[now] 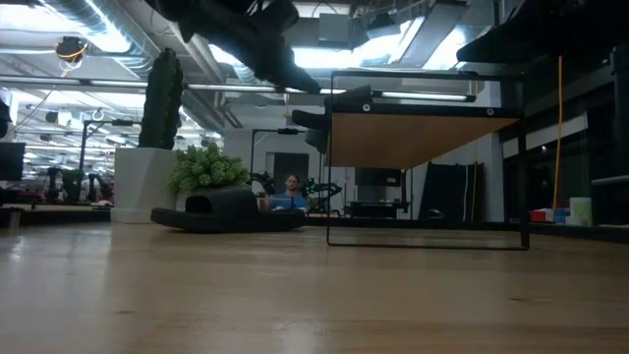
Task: Pick and place slides into the shelf
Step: Put the bottom black slide on the shelf
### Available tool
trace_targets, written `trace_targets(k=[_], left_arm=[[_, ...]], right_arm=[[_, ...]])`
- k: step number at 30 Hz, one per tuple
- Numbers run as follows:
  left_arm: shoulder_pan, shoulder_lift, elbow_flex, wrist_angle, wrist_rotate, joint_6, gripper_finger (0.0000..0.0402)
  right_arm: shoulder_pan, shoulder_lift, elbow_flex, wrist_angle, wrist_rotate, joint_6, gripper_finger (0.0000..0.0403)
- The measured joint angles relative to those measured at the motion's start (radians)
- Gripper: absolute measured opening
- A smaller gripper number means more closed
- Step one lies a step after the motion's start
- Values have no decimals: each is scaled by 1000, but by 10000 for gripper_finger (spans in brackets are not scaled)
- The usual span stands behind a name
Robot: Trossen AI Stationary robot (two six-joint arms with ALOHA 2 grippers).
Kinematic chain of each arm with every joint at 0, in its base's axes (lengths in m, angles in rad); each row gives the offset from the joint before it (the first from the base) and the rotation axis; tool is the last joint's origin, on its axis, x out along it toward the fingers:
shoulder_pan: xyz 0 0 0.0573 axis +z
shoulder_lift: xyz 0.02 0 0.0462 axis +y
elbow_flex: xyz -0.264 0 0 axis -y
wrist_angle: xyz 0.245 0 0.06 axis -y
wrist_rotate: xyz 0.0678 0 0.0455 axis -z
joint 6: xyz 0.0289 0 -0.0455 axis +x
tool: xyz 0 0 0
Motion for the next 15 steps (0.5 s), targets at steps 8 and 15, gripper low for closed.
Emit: trace_targets(k=[8,15], left_arm=[[-80,10,-1,-2,-154,348,128],[-107,21,-1,5,-194,502,128]], right_arm=[[-5,0,0,0,0,17,28],[-30,0,0,1,0,19,28]])
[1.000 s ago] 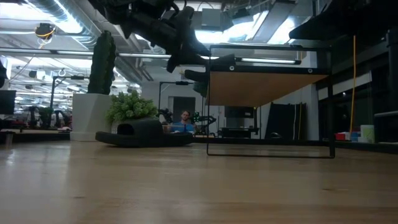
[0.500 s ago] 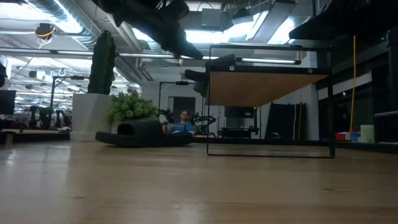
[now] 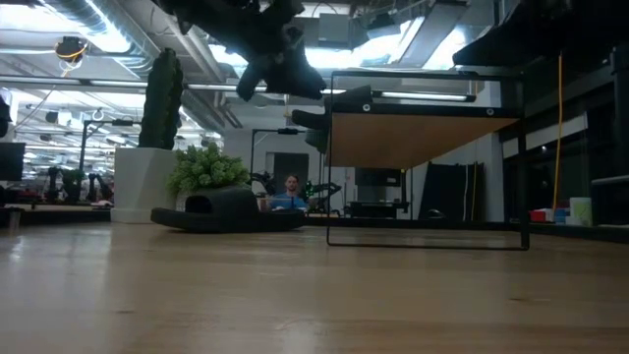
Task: Pick and place slides into the shelf
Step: Put the bottom black slide on the shelf
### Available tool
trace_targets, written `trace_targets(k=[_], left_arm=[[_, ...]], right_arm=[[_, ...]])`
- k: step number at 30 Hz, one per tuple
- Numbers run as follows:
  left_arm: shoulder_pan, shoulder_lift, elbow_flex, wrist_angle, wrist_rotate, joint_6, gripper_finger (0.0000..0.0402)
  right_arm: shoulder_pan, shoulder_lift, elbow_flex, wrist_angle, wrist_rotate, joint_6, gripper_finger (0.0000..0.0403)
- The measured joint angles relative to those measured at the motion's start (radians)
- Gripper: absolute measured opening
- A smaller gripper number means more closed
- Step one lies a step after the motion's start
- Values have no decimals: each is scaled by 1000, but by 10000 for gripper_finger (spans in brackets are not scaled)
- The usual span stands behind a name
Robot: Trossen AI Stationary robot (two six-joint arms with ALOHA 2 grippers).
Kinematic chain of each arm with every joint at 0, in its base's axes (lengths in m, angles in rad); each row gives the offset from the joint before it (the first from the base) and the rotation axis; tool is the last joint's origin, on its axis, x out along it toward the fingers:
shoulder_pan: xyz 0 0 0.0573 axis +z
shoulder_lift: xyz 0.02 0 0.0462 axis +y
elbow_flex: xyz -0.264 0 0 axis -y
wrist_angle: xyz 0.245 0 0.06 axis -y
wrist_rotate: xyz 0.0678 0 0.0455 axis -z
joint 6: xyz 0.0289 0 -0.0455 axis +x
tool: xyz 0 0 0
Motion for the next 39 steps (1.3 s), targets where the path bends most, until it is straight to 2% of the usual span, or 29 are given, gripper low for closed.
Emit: trace_targets(k=[6,12,20,26,32,39], left_arm=[[-22,51,0,30,-88,110,128],[-44,96,0,158,-168,211,128],[-64,99,0,222,-165,224,128],[-63,99,0,212,-117,223,127],[-59,99,0,219,-112,221,127],[-41,142,3,242,-64,222,127]], right_arm=[[-19,0,0,0,0,2,28],[-20,0,0,-4,0,20,28],[-20,0,0,-17,0,24,28],[-20,0,0,-17,0,25,28],[-20,0,0,-16,0,26,28],[-20,0,0,-16,0,30,28]])
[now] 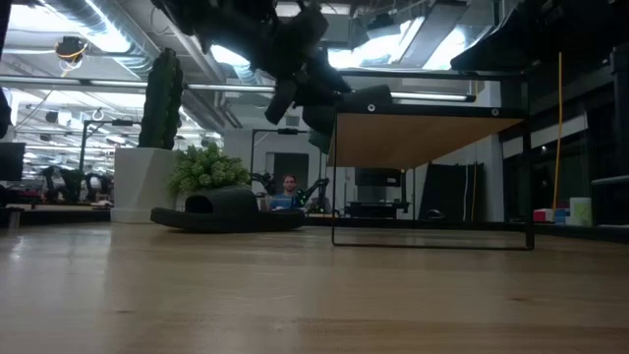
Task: Pick and place slides into the shelf
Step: Put the bottom black slide on the shelf
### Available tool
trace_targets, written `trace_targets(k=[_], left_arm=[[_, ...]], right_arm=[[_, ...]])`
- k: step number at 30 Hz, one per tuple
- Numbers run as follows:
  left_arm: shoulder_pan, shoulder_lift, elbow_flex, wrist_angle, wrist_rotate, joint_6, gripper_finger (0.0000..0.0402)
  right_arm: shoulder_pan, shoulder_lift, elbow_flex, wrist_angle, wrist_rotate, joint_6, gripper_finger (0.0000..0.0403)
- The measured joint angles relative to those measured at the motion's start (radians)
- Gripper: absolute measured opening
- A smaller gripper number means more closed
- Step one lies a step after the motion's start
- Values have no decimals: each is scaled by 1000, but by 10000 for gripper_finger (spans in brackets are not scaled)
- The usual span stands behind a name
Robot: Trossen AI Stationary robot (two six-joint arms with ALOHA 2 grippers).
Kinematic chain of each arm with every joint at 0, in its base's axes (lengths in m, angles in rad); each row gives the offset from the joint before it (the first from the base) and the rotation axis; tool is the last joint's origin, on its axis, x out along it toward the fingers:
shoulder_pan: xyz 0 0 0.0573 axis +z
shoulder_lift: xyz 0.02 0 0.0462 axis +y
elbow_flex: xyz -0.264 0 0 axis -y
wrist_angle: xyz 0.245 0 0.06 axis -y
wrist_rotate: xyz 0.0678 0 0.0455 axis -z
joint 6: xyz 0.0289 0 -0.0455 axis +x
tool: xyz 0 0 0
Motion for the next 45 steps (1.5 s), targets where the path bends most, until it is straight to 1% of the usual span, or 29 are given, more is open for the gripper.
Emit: trace_targets(k=[2,8,13,24,27,30,32,38,45], left_arm=[[3,4,-5,-13,-5,1,127],[6,19,-3,44,-11,5,127],[13,18,-3,49,-11,12,127],[65,18,-3,52,-7,-2,127],[67,29,-3,61,31,-3,127],[66,36,-3,73,43,-3,127],[66,50,-1,105,45,-3,127],[66,52,-3,113,35,-5,127],[62,52,-3,164,27,-7,128]], right_arm=[[0,0,0,-1,0,5,28],[0,0,0,-12,0,21,28],[0,0,0,-13,0,23,28],[0,0,0,-14,0,23,28],[0,0,0,-14,0,23,28],[0,0,0,-15,0,22,28],[0,0,0,-15,0,22,28],[0,0,0,-15,0,22,28],[0,0,0,-15,0,30,28]])
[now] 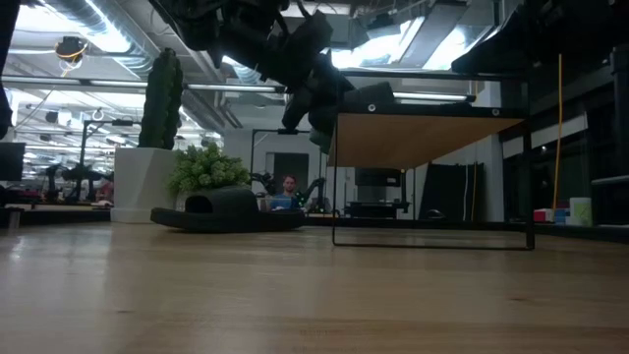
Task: Pick and place slides into the shelf
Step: Put the bottom black slide on the shelf
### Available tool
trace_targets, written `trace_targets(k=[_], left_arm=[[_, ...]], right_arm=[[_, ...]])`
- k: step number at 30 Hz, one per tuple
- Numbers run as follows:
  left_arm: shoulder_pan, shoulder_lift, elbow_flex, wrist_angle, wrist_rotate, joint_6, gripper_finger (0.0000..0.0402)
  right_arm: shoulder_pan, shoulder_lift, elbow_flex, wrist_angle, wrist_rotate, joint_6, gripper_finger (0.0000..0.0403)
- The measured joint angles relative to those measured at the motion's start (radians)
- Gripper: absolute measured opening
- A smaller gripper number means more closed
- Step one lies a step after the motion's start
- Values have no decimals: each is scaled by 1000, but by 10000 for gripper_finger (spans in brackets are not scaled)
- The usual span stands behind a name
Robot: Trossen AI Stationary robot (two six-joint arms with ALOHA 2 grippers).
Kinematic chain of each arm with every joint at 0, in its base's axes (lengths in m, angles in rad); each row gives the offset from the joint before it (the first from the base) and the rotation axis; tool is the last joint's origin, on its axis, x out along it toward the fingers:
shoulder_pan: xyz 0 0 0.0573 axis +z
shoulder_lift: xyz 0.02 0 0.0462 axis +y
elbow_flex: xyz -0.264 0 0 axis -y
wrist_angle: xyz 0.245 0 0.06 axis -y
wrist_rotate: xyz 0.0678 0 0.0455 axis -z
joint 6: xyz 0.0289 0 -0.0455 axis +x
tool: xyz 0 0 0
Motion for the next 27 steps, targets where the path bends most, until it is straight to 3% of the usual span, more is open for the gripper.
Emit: trace_targets(k=[6,27], left_arm=[[0,0,0,17,0,-26,123],[-8,0,0,13,34,-42,8]], right_arm=[[0,0,0,0,0,10,28],[0,0,0,0,0,10,28]])
